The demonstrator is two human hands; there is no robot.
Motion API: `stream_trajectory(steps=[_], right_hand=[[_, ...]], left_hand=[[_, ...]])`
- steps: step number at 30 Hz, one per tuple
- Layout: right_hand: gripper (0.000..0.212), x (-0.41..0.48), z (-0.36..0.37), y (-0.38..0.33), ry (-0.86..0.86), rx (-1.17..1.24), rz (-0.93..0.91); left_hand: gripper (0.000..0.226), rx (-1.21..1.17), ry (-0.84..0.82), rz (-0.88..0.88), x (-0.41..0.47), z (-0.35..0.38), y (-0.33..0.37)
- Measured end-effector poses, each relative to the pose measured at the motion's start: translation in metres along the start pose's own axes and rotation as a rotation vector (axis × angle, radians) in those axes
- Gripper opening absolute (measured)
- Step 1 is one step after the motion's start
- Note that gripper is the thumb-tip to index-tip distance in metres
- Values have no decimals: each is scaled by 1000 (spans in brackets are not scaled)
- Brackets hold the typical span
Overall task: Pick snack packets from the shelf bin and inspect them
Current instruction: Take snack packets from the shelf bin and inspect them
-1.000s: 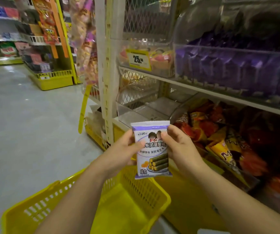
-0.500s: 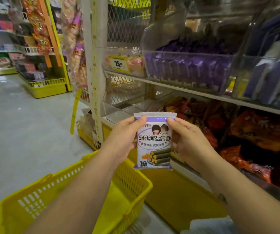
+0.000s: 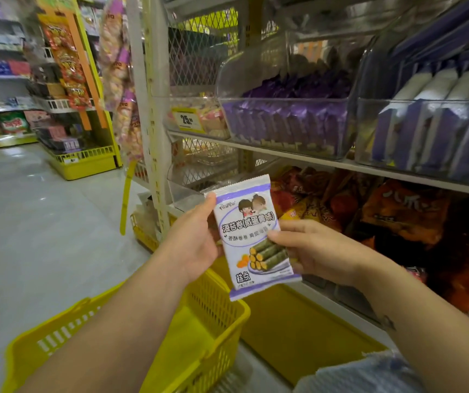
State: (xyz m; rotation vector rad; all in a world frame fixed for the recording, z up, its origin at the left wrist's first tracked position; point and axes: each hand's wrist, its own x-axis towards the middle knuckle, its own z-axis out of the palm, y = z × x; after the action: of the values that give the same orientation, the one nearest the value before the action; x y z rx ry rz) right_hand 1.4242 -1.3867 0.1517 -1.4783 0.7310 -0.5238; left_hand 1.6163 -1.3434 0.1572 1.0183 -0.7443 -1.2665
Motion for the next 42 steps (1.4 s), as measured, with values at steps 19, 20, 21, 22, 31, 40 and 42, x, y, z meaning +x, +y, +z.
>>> stream_trajectory(steps=[19,20,21,22,31,40,42], right_hand=[[27,19,19,19,323,4,-165],[28,18,22,18,320,-40,-202],[28,17,23,18,299,-66,-230],[28,16,25,18,260,-62,-244],[31,18,22,14,304,10,-315],[27,14,18,6,392,-4,-504],[28,13,22,4,387,-58,-552]], left_hand=[[53,568,-101,154,-6,-18,-33],[55,532,-143,158,-9,-13,-33],[62,475,-186,128,-11,-10,-34],[74,421,-207,99,-12,-7,-35],[47,150,-347,55,-12,-18,-31],[60,292,-306,156,-7,-20,-34],[62,274,-261,193,-4,-21,-34]])
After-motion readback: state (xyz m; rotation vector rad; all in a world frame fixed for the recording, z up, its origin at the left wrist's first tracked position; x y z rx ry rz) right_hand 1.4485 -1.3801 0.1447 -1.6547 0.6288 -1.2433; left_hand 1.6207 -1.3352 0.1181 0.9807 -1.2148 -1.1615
